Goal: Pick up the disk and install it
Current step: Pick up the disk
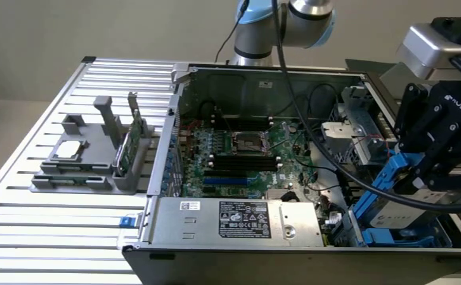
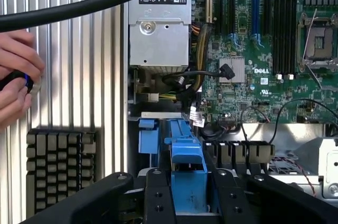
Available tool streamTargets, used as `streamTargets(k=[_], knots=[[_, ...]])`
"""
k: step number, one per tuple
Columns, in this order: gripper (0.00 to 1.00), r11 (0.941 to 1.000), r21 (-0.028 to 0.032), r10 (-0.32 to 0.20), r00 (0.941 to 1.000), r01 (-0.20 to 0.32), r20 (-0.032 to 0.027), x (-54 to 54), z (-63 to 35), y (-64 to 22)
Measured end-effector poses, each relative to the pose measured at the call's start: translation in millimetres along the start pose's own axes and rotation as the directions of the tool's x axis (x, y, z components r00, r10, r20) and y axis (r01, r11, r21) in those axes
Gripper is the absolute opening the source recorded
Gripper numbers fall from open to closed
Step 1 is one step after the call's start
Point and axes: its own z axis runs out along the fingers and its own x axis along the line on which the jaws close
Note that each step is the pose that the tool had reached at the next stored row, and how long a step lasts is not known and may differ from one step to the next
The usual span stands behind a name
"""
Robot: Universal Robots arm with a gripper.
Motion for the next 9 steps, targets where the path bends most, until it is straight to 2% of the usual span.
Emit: streamTargets(k=[9], knots=[[0.33, 1.0000, -0.0001, 0.000, 1.0000, 0.000, 0.0001, -0.1, 16.4, -0.9]])
